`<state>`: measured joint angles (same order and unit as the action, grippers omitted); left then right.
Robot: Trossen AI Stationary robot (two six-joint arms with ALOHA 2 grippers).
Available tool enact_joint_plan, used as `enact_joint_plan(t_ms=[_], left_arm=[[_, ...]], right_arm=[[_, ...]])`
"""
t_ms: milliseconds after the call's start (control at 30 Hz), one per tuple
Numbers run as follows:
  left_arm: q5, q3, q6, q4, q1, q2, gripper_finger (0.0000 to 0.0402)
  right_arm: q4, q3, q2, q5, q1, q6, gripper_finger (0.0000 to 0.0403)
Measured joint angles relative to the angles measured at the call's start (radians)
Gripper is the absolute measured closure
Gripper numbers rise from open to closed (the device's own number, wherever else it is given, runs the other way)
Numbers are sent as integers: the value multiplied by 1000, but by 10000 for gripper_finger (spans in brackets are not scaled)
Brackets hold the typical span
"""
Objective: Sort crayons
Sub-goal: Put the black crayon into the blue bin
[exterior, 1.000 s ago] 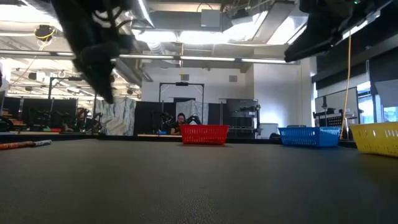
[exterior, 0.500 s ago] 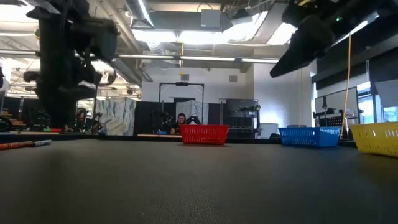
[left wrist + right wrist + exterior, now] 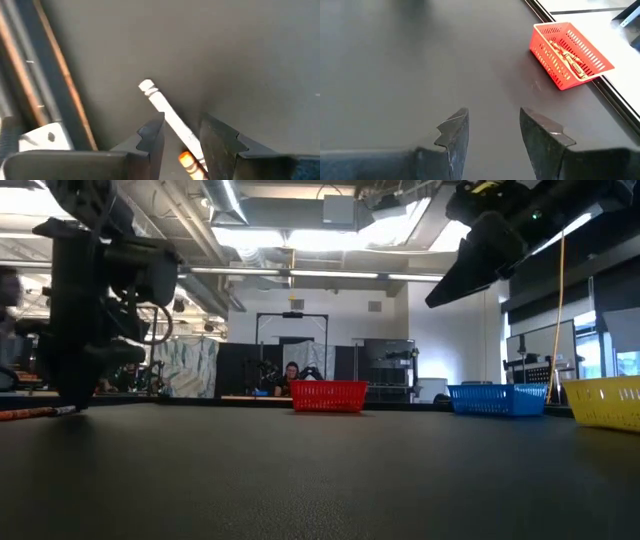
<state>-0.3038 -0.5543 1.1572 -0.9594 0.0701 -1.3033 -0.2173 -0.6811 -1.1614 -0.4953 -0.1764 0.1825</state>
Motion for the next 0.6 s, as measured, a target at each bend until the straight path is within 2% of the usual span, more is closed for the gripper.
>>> enact_joint_plan(t_ms=[600], left_arm=[[30, 30, -93, 163, 0, 3, 292]], right_arm=[[0, 0, 0, 1, 0, -8, 230]])
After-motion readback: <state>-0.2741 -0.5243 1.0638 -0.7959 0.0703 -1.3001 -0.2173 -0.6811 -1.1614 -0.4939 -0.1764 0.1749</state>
